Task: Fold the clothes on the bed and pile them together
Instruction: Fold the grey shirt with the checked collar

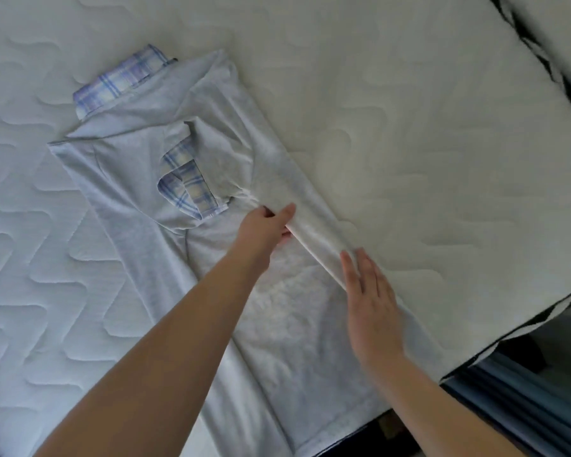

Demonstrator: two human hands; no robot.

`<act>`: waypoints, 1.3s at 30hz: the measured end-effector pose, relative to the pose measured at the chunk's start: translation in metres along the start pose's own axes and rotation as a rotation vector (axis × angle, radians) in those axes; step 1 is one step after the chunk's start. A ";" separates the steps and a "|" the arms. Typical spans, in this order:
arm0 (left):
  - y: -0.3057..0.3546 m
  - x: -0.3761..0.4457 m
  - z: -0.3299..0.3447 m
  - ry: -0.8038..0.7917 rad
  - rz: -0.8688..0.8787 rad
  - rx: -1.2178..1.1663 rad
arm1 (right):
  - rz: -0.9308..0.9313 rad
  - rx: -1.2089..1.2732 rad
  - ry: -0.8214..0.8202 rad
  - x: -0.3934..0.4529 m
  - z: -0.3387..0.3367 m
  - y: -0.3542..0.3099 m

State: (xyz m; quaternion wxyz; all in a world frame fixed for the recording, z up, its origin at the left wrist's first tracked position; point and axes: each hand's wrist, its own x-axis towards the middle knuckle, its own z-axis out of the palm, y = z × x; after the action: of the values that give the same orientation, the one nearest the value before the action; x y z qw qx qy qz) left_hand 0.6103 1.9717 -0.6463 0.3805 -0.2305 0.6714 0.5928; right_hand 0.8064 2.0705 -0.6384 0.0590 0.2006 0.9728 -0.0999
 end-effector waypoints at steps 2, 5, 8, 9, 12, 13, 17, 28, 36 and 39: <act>0.000 -0.005 0.010 -0.053 -0.021 -0.143 | 0.062 0.001 -0.065 -0.016 -0.005 0.014; -0.010 -0.022 0.029 -0.120 -0.056 -0.125 | 0.196 0.013 -0.139 -0.047 -0.012 0.037; -0.029 -0.039 0.047 -0.236 -0.086 -0.049 | 0.272 0.013 -0.100 -0.072 -0.017 0.051; -0.037 -0.045 0.052 -0.263 -0.098 -0.035 | 0.285 0.007 -0.092 -0.081 -0.017 0.054; -0.063 -0.065 0.064 -0.337 -0.149 -0.007 | 0.312 0.001 -0.051 -0.106 -0.014 0.065; -0.071 -0.071 0.067 -0.359 -0.176 0.025 | 0.331 0.010 -0.041 -0.113 -0.014 0.069; -0.097 -0.092 0.068 -0.336 -0.227 0.059 | 0.397 0.121 0.025 -0.138 -0.010 0.084; -0.142 -0.119 0.031 -0.213 -0.062 -0.067 | 0.597 0.642 0.019 -0.143 0.010 0.081; -0.163 -0.154 0.047 -0.289 -0.141 0.106 | 0.660 0.806 0.001 -0.150 0.004 0.077; -0.177 -0.160 0.036 -0.172 -0.098 0.184 | 0.679 0.754 -0.003 -0.151 0.003 0.080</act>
State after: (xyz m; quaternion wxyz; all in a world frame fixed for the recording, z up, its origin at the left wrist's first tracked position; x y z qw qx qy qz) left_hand 0.8501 1.9507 -0.6309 0.4847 -0.1754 0.6757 0.5270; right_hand 0.9766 2.0851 -0.6315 0.0129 0.5126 0.7489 -0.4197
